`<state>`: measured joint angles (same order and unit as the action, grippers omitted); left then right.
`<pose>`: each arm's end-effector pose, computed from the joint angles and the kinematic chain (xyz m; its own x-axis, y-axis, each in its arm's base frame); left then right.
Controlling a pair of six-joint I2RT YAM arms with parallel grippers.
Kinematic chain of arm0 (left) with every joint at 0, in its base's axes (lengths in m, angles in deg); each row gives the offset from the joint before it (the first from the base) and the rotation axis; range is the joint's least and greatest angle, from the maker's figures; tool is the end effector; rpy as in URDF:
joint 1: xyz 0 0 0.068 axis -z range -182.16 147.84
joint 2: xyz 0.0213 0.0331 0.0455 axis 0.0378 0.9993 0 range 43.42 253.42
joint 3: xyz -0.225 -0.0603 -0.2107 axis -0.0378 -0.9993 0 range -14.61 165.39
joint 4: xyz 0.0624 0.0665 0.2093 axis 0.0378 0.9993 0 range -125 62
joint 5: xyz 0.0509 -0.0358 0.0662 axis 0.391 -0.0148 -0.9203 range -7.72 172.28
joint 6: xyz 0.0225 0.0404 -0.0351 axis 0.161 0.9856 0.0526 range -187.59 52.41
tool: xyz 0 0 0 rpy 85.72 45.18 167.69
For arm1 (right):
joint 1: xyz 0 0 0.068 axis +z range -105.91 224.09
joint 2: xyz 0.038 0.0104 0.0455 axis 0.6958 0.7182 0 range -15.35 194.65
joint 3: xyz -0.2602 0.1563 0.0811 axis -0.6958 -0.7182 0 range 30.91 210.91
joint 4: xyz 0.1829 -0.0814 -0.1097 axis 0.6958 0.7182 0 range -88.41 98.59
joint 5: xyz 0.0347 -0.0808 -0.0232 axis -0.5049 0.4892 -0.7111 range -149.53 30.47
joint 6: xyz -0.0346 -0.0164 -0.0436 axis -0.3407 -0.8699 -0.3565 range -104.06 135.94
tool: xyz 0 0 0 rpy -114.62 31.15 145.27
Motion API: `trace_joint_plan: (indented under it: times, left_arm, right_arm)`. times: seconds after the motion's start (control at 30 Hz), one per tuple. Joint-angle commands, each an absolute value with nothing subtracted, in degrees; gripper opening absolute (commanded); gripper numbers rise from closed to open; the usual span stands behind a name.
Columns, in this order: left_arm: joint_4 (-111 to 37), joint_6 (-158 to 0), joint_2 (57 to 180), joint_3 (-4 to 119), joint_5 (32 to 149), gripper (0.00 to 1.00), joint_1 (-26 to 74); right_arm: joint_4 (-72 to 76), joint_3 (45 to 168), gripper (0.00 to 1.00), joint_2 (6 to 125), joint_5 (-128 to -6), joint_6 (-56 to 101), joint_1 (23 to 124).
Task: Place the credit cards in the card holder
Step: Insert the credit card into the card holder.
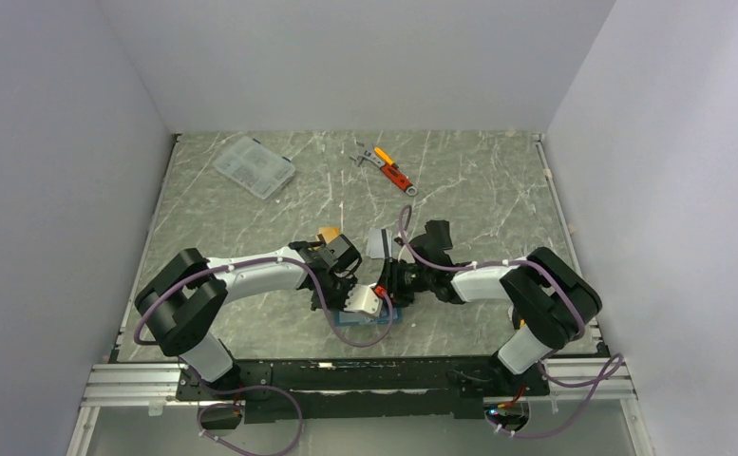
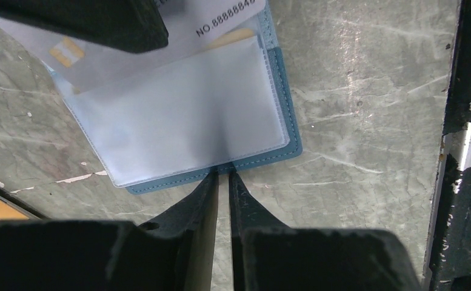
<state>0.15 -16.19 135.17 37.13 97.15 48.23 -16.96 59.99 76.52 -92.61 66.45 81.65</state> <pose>0.1560 -0.2051 0.2209 0.2302 0.9066 -0.3537 0.9723 -0.2292 0.0455 0.1899 0.1747 0.1854 -0.9851 0.0581 -0.1617 -0.0952 0.5991 0.7950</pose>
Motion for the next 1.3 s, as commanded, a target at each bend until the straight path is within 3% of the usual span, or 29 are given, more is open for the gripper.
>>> trace_joint_plan:
  times: [0.0, 0.37, 0.53, 0.7, 0.8, 1.27]
  left_arm:
    - [0.4, -15.4, 136.2, 35.2, 99.1, 0.17, 49.2]
    - [0.5, -15.7, 136.2, 35.8, 99.5, 0.15, 49.2]
    - [0.5, -15.7, 136.5, 35.7, 99.4, 0.15, 49.2]
    - [0.6, -15.8, 136.3, 36.1, 99.6, 0.15, 49.2]
    - [0.8, -15.8, 136.5, 36.3, 99.7, 0.15, 49.2]
    - [1.0, -15.7, 136.6, 36.1, 100.0, 0.14, 49.3]
  right_arm:
    - [-4.2, 62.0, 0.38, 72.5, -87.5, 60.7, 81.2]
    - [0.1, 63.3, 0.39, 71.9, -88.8, 58.7, 81.1]
    - [1.3, 64.0, 0.34, 70.8, -89.9, 58.2, 80.2]
    - [0.5, 63.2, 0.09, 70.8, -90.7, 59.1, 79.8]
    - [-0.5, 63.4, 0.00, 71.6, -91.0, 59.9, 79.8]
    - [-7.1, 63.2, 0.00, 74.4, -89.5, 62.8, 79.8]
